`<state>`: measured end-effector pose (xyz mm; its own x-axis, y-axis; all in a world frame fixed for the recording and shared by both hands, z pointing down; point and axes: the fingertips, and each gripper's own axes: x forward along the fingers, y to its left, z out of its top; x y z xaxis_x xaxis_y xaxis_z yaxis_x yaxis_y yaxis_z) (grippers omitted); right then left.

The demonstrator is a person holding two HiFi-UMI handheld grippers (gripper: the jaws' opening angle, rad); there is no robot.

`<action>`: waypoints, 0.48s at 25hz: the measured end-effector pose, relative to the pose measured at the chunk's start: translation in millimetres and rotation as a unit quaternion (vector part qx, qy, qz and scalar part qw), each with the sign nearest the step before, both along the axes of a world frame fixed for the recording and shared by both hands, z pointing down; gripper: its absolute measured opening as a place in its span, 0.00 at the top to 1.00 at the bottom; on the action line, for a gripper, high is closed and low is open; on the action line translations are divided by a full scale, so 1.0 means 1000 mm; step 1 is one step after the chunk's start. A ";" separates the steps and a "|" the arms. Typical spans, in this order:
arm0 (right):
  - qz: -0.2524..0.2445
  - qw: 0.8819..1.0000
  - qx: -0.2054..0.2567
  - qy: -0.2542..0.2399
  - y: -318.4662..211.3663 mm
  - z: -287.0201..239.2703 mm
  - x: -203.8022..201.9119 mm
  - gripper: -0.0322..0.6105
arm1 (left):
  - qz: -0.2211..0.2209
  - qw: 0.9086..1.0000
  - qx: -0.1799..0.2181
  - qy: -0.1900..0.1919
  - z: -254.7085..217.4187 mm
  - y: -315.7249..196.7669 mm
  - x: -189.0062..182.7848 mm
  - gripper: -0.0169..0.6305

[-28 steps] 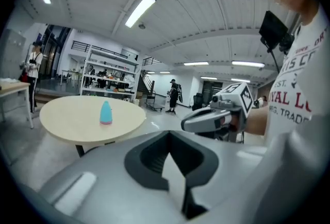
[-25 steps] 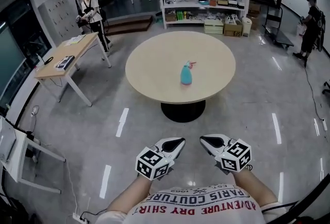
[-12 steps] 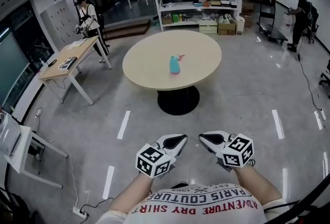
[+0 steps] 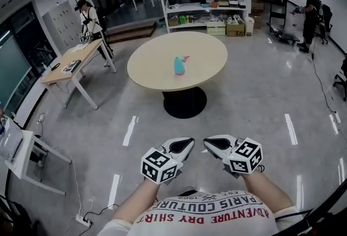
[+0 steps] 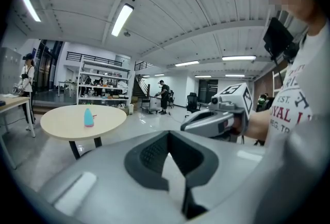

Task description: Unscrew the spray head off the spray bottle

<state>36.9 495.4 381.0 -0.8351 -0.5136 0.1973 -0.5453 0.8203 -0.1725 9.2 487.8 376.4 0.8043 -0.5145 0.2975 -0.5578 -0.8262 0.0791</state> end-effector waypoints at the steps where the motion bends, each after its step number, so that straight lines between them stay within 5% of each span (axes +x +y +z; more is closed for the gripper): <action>1: 0.000 1.000 -0.001 0.000 0.002 0.000 0.001 0.95 | 0.000 1.000 -0.001 0.001 0.000 0.003 0.001 0.97; 12: -0.002 1.000 -0.001 0.001 0.012 -0.002 0.008 0.95 | 0.001 1.000 0.001 -0.008 0.000 0.016 0.011 0.97</action>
